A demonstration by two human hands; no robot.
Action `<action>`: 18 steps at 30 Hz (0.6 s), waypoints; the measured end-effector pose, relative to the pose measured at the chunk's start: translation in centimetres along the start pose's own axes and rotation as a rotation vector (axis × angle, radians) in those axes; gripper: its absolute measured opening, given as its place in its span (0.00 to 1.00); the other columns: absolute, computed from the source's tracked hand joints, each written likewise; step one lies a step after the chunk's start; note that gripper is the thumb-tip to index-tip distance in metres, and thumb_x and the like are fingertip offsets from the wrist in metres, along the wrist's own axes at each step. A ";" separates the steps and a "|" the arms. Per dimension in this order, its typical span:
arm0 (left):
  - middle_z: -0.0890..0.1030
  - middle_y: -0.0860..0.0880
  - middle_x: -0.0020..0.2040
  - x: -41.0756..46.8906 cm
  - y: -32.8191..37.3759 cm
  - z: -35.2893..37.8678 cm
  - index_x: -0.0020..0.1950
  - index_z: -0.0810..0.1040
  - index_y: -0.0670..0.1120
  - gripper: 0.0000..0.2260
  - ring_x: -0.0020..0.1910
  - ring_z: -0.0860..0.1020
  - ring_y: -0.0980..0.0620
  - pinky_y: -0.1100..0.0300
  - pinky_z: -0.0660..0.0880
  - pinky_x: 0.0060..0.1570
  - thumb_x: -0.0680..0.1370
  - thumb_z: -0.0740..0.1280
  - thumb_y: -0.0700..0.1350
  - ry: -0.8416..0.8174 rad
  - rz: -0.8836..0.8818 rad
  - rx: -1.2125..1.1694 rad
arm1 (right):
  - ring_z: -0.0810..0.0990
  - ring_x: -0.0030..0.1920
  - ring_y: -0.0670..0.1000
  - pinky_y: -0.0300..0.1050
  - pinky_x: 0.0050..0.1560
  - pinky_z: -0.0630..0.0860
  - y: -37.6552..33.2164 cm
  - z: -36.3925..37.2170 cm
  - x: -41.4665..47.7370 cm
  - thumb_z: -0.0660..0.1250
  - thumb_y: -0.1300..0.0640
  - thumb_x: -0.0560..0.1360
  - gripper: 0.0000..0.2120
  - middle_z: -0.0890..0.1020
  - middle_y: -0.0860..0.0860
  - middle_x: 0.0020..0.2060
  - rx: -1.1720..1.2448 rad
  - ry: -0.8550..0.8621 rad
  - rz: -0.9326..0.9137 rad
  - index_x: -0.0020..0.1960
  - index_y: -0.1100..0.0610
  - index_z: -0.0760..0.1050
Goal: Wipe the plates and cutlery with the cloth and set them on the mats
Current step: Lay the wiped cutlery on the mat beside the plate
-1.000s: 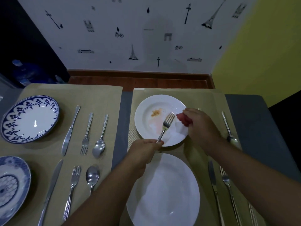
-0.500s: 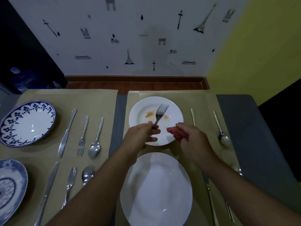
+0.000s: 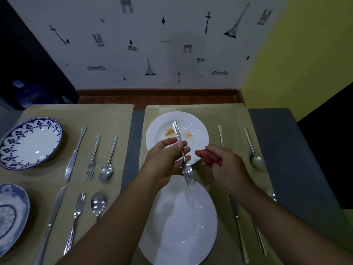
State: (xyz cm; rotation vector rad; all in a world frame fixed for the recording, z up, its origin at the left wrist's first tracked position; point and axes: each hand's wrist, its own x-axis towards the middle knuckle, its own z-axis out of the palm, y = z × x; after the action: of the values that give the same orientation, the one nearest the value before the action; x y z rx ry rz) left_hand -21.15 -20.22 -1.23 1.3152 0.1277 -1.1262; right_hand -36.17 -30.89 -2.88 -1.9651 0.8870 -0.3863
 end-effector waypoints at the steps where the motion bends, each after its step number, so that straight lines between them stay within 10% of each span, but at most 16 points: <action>1: 0.87 0.43 0.50 0.1 -0.1 -0.1 0.61 0.79 0.43 0.10 0.49 0.87 0.46 0.48 0.84 0.48 0.80 0.69 0.38 -0.014 -0.031 -0.059 | 0.77 0.50 0.31 0.25 0.54 0.72 0.2 -0.1 0.0 0.61 0.76 0.74 0.21 0.79 0.37 0.49 -0.015 -0.004 -0.009 0.61 0.58 0.79; 9: 0.84 0.39 0.55 0.7 -1.7 1.6 0.66 0.77 0.40 0.12 0.49 0.82 0.45 0.52 0.81 0.53 0.84 0.61 0.37 -0.011 -0.138 -0.224 | 0.79 0.57 0.48 0.51 0.59 0.78 2.9 -0.8 0.4 0.62 0.71 0.73 0.23 0.81 0.47 0.57 -0.059 -0.036 -0.002 0.62 0.52 0.78; 18: 0.83 0.44 0.48 1.3 -2.9 4.0 0.65 0.78 0.41 0.13 0.45 0.80 0.48 0.51 0.80 0.45 0.83 0.61 0.34 -0.058 -0.202 -0.301 | 0.78 0.52 0.42 0.34 0.55 0.75 3.5 -3.0 0.4 0.62 0.74 0.71 0.23 0.81 0.45 0.49 -0.036 0.001 0.014 0.56 0.53 0.81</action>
State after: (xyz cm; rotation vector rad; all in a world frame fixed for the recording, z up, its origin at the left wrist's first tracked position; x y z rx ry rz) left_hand -24.52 -23.73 -2.72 1.0172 0.3793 -1.2598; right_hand -39.15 -34.10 -4.23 -1.9907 0.9138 -0.3659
